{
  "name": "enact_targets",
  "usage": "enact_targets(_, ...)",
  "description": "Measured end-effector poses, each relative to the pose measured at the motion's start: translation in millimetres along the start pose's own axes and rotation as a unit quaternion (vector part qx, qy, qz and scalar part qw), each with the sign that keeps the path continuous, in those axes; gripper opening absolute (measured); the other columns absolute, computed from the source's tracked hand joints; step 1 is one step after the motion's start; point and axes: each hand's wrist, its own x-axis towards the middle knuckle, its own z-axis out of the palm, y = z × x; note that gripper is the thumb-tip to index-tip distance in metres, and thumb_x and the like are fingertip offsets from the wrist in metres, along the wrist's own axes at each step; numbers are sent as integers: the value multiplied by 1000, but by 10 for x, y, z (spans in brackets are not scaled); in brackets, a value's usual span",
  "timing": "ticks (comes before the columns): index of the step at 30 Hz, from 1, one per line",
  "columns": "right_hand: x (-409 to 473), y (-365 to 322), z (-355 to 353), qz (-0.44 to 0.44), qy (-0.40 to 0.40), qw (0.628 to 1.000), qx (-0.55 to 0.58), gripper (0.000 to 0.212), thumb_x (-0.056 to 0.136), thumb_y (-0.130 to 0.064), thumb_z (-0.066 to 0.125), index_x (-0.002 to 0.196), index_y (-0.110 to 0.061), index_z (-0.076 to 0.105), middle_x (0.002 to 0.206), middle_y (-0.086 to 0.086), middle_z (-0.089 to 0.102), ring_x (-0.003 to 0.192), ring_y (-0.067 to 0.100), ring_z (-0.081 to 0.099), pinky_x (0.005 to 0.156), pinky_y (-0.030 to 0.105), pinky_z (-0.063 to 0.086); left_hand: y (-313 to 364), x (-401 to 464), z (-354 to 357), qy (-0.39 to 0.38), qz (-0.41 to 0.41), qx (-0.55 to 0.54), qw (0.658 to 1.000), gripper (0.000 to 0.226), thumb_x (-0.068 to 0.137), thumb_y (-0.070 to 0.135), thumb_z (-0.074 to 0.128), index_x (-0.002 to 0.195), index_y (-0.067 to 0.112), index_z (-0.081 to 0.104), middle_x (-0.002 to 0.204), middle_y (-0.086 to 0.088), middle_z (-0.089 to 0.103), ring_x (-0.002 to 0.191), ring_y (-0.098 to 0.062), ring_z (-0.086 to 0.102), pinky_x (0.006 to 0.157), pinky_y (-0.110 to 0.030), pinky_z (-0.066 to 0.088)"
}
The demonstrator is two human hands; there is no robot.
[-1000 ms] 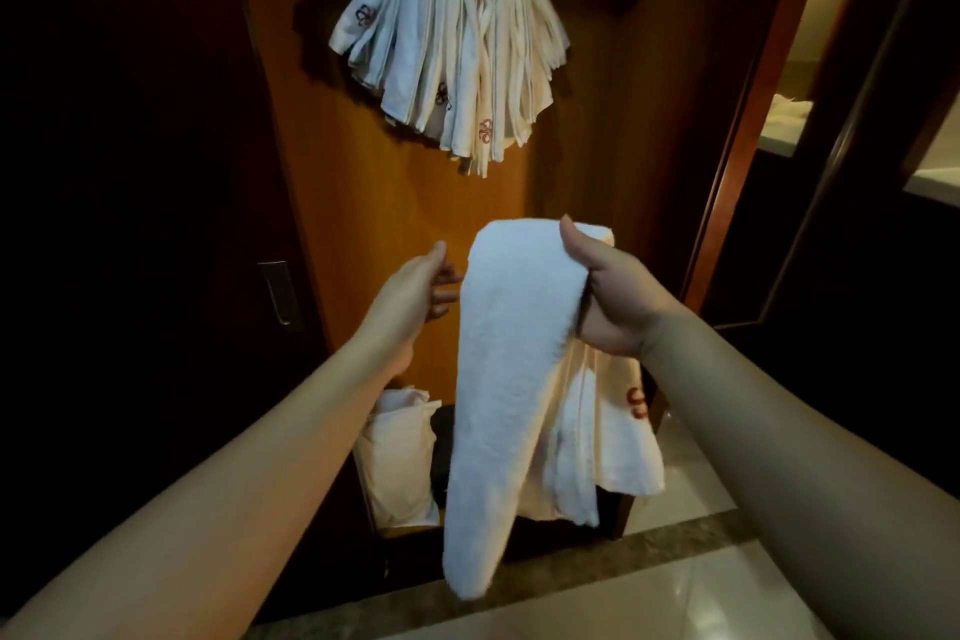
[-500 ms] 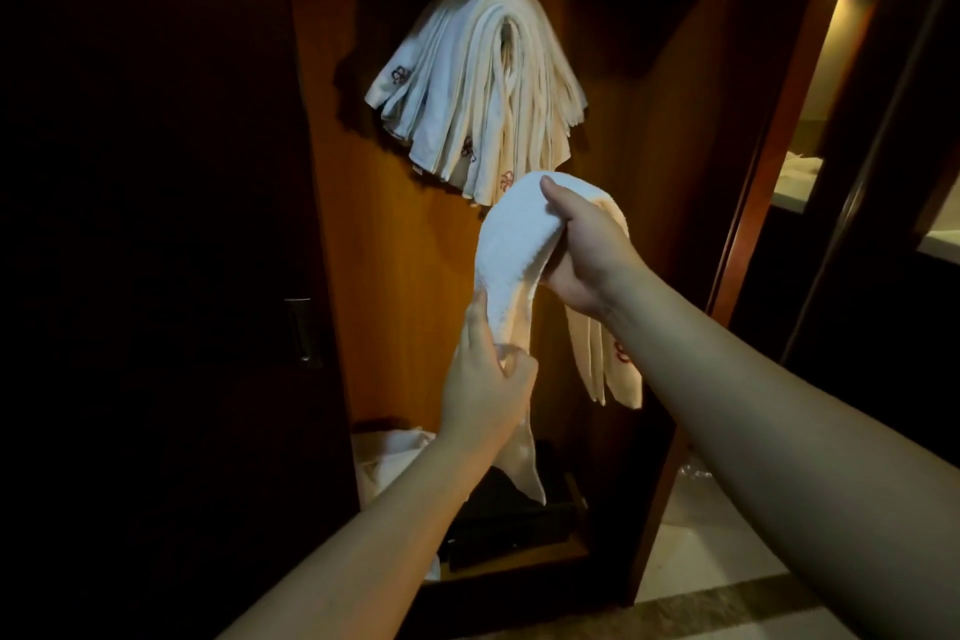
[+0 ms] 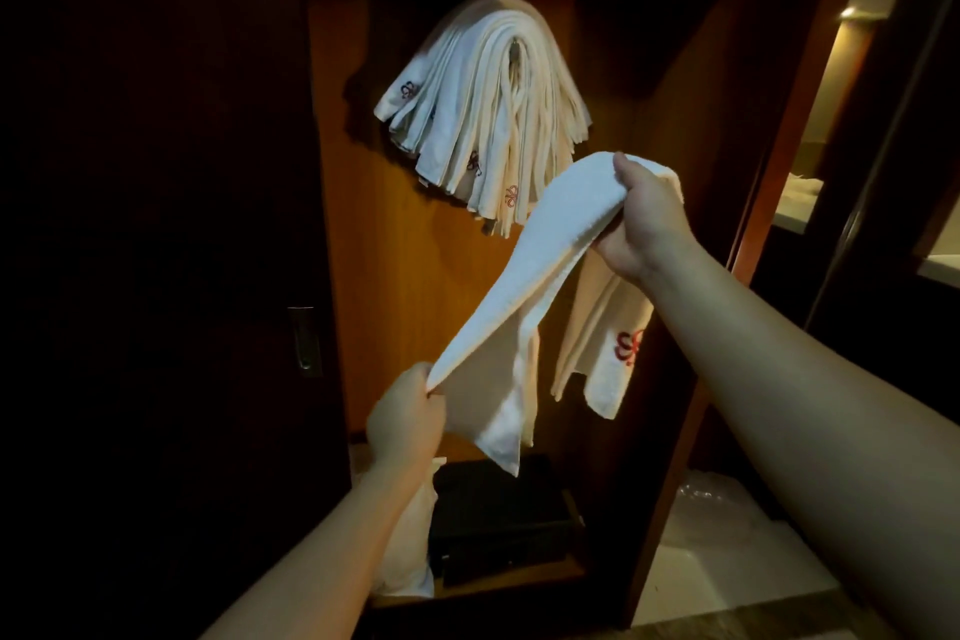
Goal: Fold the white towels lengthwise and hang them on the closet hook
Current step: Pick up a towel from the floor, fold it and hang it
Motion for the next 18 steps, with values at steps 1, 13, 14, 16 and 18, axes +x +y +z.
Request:
enact_targets(1, 21, -8, -52, -1, 14, 1000, -2, 44, 96, -26, 65, 134, -9, 49, 117, 12, 70, 107, 28, 69, 85, 45, 59, -85, 25, -48, 8, -13, -4, 1000, 21, 94, 19, 58, 98, 40, 58, 74, 17, 59, 58, -1, 58, 42, -20, 44)
enact_targets(13, 257, 30, -497, 40, 116, 992, 40, 37, 98, -21, 63, 131, -10, 49, 121, 13, 64, 106, 31, 66, 94, 50, 56, -127, 429, -1140, 65, -13, -382, 922, 17, 83, 13, 70, 81, 30, 69, 77, 11, 69, 78, -7, 64, 70, -28, 48)
enact_targets(14, 272, 14, -493, 40, 107, 992, 55, 36, 98, -20, 62, 130, -10, 49, 121, 14, 64, 106, 32, 66, 91, 50, 57, -54, 474, -1276, 78, 17, -426, 901, 16, 80, 18, 72, 84, 33, 70, 80, 13, 69, 79, -3, 64, 72, -24, 50)
enact_targets(16, 304, 2, -467, 43, 92, 991, 92, 33, 98, -18, 61, 128, -8, 52, 120, 17, 65, 104, 35, 67, 77, 50, 61, -34, 537, -1416, 37, 59, -506, 860, 26, 77, 23, 75, 99, 36, 68, 93, 14, 71, 91, -4, 67, 76, -21, 55)
enact_targets(18, 337, 32, -436, 48, 78, 989, 113, 32, 99, -19, 59, 127, -6, 53, 116, 20, 67, 99, 38, 69, 63, 49, 61, -99, 474, -1340, -79, 9, -499, 863, 39, 76, 18, 77, 112, 26, 66, 105, 6, 73, 103, -16, 68, 87, -35, 59)
